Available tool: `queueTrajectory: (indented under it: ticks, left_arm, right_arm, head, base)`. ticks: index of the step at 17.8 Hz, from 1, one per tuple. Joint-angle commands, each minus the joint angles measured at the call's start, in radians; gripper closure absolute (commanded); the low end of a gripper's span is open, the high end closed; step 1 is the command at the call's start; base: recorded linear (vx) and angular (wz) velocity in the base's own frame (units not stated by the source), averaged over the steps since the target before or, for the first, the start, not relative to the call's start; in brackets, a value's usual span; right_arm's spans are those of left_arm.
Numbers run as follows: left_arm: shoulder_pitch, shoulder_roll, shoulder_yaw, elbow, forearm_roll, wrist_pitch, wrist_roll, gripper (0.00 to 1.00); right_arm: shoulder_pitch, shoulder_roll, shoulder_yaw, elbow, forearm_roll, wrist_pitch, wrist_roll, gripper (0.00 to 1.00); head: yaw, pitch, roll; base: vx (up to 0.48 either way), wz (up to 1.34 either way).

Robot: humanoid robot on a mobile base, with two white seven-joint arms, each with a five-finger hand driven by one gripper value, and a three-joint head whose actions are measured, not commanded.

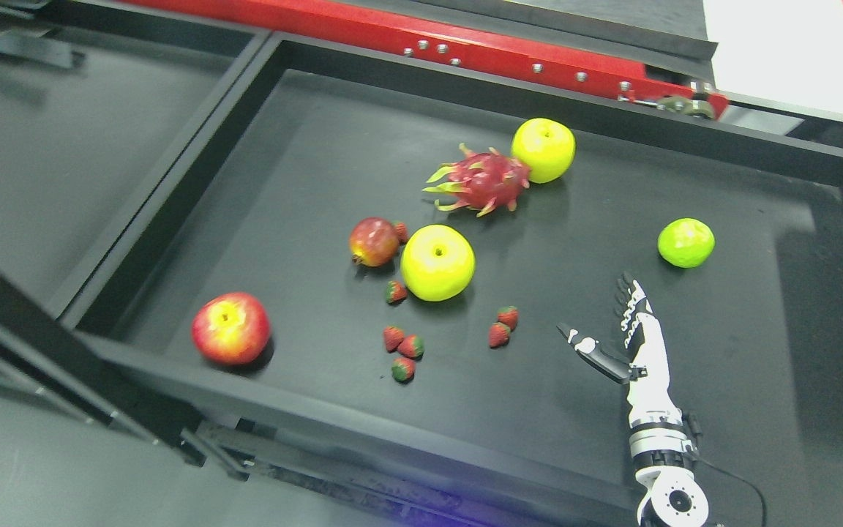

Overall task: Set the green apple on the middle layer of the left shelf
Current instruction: 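Withdraw the open right hand from the green apple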

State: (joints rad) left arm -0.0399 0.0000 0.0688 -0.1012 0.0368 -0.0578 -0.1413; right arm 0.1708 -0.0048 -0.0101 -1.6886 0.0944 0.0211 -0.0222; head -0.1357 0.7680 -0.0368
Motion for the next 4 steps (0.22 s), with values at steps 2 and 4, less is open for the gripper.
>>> queueTrajectory:
  ticks: [2, 4]
  left_arm:
    - [0.0, 0.017, 0.0, 0.0, 0.0, -0.001, 0.0, 0.0]
    - [0.0, 0.017, 0.0, 0.0, 0.0, -0.001, 0.0, 0.0]
  right_arm:
    - [0.001, -0.013, 0.012, -0.02, -0.001, 0.0, 0.005, 0.0]
    - [0.003, -0.013, 0.012, -0.02, -0.001, 0.0, 0.005, 0.0]
  head:
    - [0.0, 0.0, 0.0]
    - [0.0, 0.0, 0.0]
  base:
    - [-0.135, 0.42]
    - [-0.136, 0.62]
